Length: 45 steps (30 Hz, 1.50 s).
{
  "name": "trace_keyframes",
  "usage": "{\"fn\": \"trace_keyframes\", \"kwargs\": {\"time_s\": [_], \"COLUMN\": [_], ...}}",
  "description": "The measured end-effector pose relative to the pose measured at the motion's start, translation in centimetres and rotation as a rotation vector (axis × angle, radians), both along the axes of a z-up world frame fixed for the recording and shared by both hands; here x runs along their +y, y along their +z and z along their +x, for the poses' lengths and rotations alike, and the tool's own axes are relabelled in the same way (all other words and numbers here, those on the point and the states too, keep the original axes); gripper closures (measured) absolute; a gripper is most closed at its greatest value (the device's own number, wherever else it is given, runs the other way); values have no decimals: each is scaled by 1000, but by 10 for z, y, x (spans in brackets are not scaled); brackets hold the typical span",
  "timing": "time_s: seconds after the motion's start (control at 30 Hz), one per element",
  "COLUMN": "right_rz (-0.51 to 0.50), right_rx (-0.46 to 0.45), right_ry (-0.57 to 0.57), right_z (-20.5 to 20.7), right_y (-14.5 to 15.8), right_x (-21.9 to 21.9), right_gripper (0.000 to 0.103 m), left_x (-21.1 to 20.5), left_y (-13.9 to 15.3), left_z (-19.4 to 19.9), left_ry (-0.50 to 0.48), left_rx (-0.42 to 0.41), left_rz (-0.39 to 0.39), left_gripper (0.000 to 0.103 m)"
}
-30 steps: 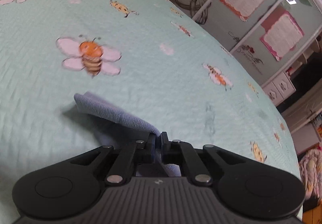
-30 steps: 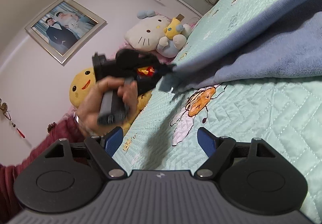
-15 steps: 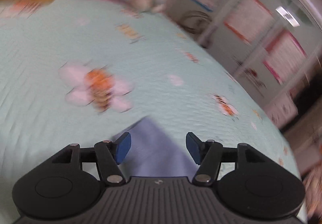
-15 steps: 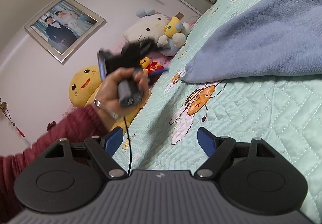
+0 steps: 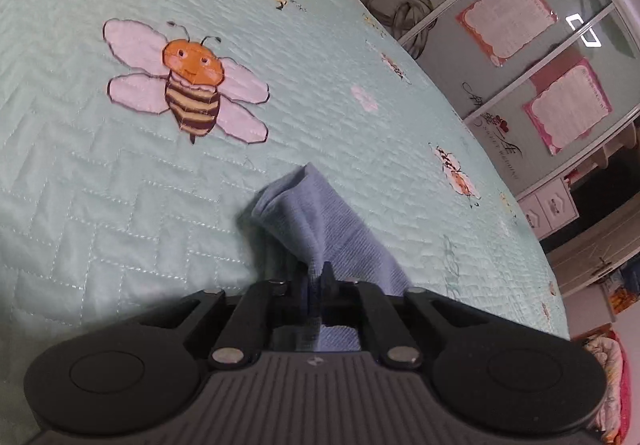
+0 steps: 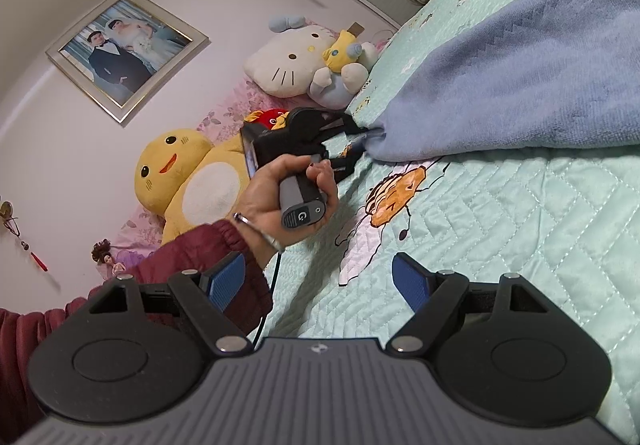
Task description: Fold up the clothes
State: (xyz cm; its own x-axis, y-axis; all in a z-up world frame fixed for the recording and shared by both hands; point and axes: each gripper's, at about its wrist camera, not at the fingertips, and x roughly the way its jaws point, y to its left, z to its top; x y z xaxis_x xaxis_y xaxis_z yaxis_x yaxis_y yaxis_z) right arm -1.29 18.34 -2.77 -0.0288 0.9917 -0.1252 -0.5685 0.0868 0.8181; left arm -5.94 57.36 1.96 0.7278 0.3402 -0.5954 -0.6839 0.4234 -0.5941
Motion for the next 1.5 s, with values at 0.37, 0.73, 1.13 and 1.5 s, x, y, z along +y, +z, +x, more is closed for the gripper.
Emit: {"fn": "trace_keyframes", "kwargs": {"time_s": [0.37,0.73,1.13,1.5], "right_rz": [-7,-16,-16,13], "right_rx": [-4,-12,-11,-28], "right_ry": [3,5,9,-43], "right_z": [0,1,0,-2], "right_y": [1,1,2,12], "right_x": [1,1,3,-7], "right_gripper": [23,22,22,22], "left_x": [11,-87,-156,-160], "left_y": [-7,45,5,62], "left_z": [-11,10,144,-8], "left_ry": [-3,-336,-587,-414], "left_rx": [150,128,327,187], "left_rz": [131,450,574,416], "left_gripper": [93,78,70,73]}}
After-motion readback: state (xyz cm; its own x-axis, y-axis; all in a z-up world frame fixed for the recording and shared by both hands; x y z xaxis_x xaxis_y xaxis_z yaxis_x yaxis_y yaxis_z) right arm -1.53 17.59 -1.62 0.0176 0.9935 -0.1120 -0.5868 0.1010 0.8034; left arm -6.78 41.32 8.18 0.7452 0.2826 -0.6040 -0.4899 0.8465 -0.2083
